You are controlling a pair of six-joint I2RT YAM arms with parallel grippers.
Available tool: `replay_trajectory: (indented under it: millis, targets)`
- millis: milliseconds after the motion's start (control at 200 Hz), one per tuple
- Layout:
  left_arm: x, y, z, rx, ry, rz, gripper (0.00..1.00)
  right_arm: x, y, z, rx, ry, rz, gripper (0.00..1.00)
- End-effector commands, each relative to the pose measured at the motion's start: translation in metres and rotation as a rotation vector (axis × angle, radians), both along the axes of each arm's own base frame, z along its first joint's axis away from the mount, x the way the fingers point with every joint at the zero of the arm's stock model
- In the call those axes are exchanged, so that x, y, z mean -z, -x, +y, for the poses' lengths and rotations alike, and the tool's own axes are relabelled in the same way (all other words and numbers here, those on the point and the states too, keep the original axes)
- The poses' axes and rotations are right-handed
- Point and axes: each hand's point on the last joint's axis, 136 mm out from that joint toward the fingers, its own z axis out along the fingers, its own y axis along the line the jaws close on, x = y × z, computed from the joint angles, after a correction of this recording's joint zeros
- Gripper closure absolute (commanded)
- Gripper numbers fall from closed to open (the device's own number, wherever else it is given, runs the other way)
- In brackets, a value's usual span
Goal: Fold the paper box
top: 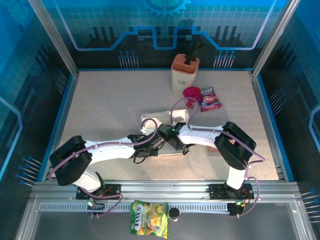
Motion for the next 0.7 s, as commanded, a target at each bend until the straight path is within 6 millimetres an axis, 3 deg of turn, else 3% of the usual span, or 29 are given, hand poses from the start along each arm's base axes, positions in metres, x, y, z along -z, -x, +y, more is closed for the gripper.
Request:
replay_trajectory:
  millis: [0, 180, 425, 695]
  targets:
    - [-0.009, 0.000, -0.003, 0.004, 0.012, -0.019, 1.00, -0.008, 0.002, -0.009, -0.016, 0.130, -0.024, 1.00]
    - [-0.008, 0.001, -0.003, 0.004, 0.013, -0.019, 1.00, -0.002, 0.003, -0.002, -0.028, 0.063, -0.015, 1.00]
    - [-0.006, 0.002, -0.001, 0.002, 0.013, -0.018, 1.00, -0.002, 0.007, 0.015, -0.049, -0.255, -0.018, 0.81]
    - [-0.005, 0.002, -0.002, 0.001, 0.010, -0.017, 1.00, -0.016, 0.004, 0.012, -0.032, -0.325, -0.033, 0.69]
